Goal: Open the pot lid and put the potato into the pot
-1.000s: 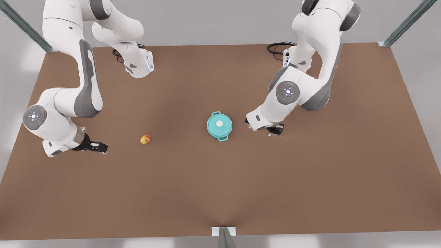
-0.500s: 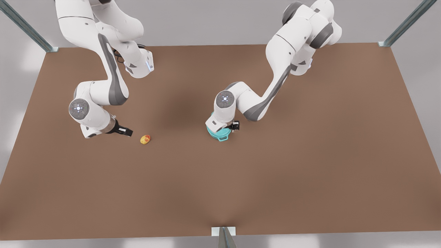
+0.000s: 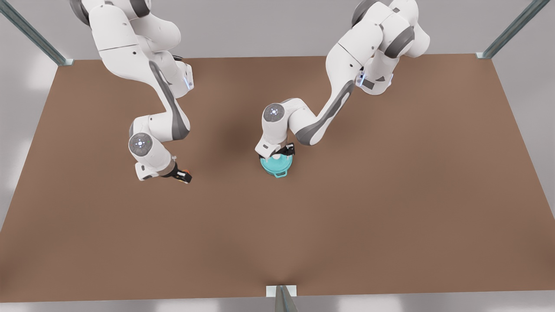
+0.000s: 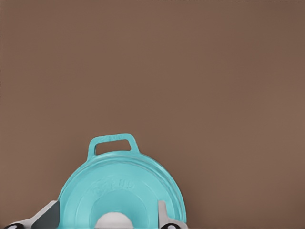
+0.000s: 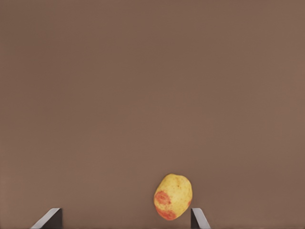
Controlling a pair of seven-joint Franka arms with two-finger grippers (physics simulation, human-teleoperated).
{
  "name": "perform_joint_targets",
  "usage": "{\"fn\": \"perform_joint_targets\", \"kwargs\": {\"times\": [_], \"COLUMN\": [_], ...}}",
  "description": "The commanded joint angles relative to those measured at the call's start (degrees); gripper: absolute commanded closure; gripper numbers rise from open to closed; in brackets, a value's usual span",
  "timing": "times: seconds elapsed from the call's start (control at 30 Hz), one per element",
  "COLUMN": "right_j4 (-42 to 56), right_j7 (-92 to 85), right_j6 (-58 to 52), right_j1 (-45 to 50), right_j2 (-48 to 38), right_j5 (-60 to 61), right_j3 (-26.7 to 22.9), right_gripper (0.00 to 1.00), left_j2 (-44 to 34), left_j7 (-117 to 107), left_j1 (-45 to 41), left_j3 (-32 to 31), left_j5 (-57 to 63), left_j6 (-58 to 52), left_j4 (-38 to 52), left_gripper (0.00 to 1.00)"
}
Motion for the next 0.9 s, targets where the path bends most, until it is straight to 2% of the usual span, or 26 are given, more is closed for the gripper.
{"fn": "perform_joint_targets", "kwargs": {"times": [0.0,0.17,0.23,0.6,0.63,0.7,0.73,0.8,0.87], "right_j4": [-2.59,-3.92,-4.97,-7.43,-7.43,-7.43,-7.43,-7.43,-7.43], "right_j7": [9.73,9.55,9.55,8.94,8.94,8.94,8.94,8.85,8.85], "right_j6": [7.27,7.89,11.5,10.0,10.09,10.53,10.53,10.62,10.71], "right_j1": [0.02,-0.07,-0.16,-0.6,-0.6,-0.6,-0.6,-0.6,-0.6], "right_j2": [-0.04,0.93,2.51,6.91,7.26,8.14,8.49,8.84,9.28], "right_j5": [0.04,0.04,0.04,0.04,0.04,0.04,0.04,0.04,0.04], "right_j3": [0.0,0.0,-0.09,-0.18,-0.18,-0.18,-0.18,-0.18,-0.26], "right_gripper": [0.0,0.0,0.0,0.0,0.0,0.0,0.0,0.0,0.0], "left_j2": [-0.12,0.14,0.49,1.9,1.9,1.9,1.81,1.64,1.11], "left_j7": [-16.94,-17.02,-17.02,-17.73,-17.81,-17.9,-17.9,-17.73,-17.46], "left_j1": [-0.11,-0.46,-0.46,-0.81,-0.81,-0.81,-0.81,-0.81,-0.81], "left_j3": [-0.01,-0.01,-0.01,-0.01,-0.01,-0.01,-0.01,-0.01,-0.01], "left_j5": [1.59,2.12,2.21,3.7,3.7,3.7,3.7,3.79,3.79], "left_j6": [1.63,1.71,1.8,2.59,2.59,2.59,2.5,2.07,0.84], "left_j4": [-0.31,-1.1,-1.1,-1.98,-1.98,-1.98,-1.98,-1.98,-1.72], "left_gripper": [0.0,0.0,0.0,0.0,0.03,0.35,0.43,0.55,0.56]}}
